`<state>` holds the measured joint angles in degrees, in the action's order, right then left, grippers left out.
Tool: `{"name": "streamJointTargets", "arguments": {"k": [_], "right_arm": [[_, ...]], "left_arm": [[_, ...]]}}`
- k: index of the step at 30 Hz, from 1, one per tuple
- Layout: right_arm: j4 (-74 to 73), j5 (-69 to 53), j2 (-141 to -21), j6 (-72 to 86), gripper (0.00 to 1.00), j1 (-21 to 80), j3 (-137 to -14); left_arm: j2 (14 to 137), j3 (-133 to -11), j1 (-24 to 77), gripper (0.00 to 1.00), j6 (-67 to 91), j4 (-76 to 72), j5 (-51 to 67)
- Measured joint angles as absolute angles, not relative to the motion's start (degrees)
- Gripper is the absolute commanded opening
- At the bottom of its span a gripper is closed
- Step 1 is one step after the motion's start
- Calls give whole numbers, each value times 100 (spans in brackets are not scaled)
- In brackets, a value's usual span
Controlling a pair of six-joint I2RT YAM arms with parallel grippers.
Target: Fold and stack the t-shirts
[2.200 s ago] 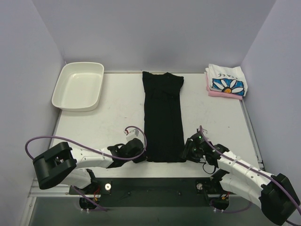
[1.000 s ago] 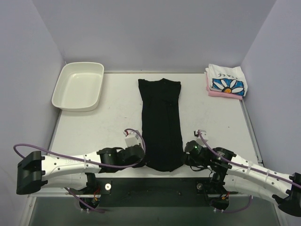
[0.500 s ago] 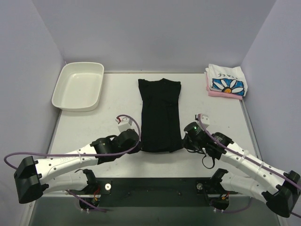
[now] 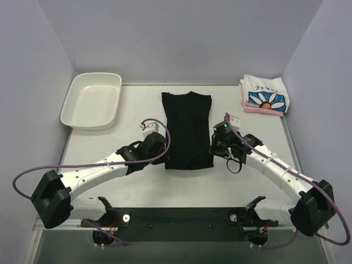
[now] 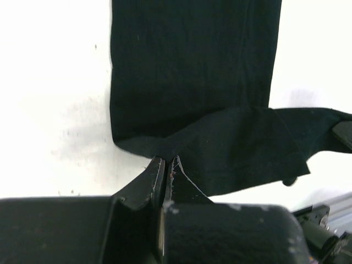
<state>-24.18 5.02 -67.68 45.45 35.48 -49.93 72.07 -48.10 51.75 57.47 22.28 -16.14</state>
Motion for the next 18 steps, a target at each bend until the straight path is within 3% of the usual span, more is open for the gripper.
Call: {"name": "streamJointTargets", "arguments": {"k": [18], "right_arm": [[-1929,-377,-8578,4101,0,2412,-6219]], "left_arm": [[9122,-6228,4021,0,5116,1737,-808]]}}
